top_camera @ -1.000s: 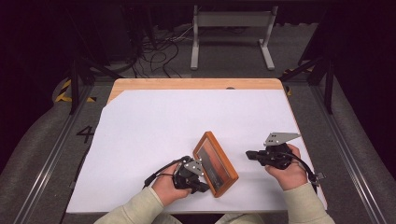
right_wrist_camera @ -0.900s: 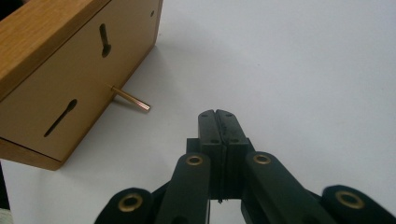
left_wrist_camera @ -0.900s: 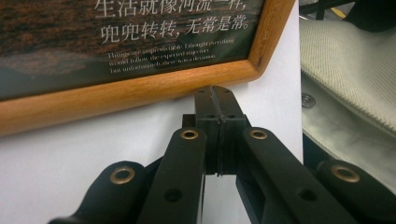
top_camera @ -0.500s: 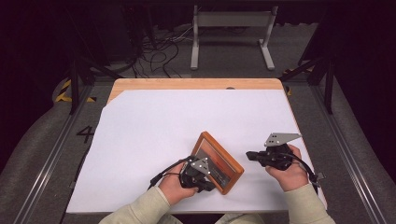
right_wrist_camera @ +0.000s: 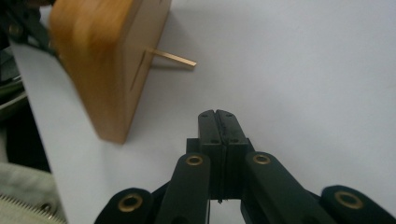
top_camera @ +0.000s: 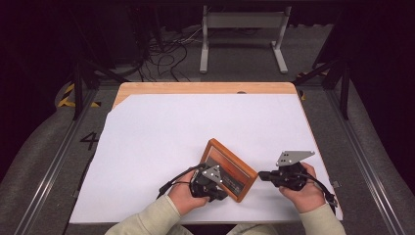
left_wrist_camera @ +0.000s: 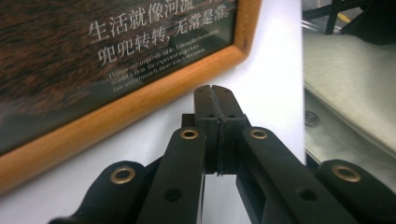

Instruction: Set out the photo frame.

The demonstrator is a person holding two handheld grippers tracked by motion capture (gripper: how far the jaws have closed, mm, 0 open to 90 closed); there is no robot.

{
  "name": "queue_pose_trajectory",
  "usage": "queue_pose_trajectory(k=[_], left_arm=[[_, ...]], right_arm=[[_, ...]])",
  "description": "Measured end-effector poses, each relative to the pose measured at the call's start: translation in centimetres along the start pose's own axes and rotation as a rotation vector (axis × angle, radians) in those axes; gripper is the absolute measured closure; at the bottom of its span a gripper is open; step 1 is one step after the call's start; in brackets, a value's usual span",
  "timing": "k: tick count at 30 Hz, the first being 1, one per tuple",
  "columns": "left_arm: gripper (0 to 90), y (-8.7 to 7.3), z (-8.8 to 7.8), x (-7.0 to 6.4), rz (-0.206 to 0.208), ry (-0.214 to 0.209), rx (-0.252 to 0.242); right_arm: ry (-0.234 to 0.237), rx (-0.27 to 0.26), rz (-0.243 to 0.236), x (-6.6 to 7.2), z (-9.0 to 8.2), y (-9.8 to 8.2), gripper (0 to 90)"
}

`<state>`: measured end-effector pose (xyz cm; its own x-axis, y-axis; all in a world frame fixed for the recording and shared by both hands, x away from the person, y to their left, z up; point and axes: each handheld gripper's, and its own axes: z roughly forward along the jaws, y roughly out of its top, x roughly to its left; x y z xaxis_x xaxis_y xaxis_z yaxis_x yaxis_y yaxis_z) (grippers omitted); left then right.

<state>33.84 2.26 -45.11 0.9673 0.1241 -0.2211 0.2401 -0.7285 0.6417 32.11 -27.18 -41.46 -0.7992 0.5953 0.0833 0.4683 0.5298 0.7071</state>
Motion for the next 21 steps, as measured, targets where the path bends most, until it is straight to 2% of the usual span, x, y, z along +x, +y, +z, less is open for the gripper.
queue_pose_trajectory(k=[5, 9, 11, 16, 21], left_arm=[[85.7, -0.9, -1.6, 0.0, -0.022, 0.025, -0.016], [84.3, -1.5, -2.4, 0.3, -0.027, 0.043, -0.026], [83.6, -2.0, -3.3, 0.6, -0.050, 0.060, -0.042], [82.3, -3.2, -5.2, 1.4, -0.072, 0.096, -0.080], [80.4, -4.2, -6.7, 2.0, -0.104, 0.118, -0.114]], right_arm=[[0.037, 0.029, -0.015, 1.5, 0.1, -1.2, 90.0], [0.067, 0.029, -0.035, 2.5, 0.1, -1.2, 90.0], [0.085, 0.028, -0.051, 3.1, 0.2, -1.1, 90.0], [0.148, 0.038, -0.086, 4.3, 1.6, -1.1, 90.0], [0.175, 0.048, -0.103, 5.0, 2.3, -1.0, 90.0]])
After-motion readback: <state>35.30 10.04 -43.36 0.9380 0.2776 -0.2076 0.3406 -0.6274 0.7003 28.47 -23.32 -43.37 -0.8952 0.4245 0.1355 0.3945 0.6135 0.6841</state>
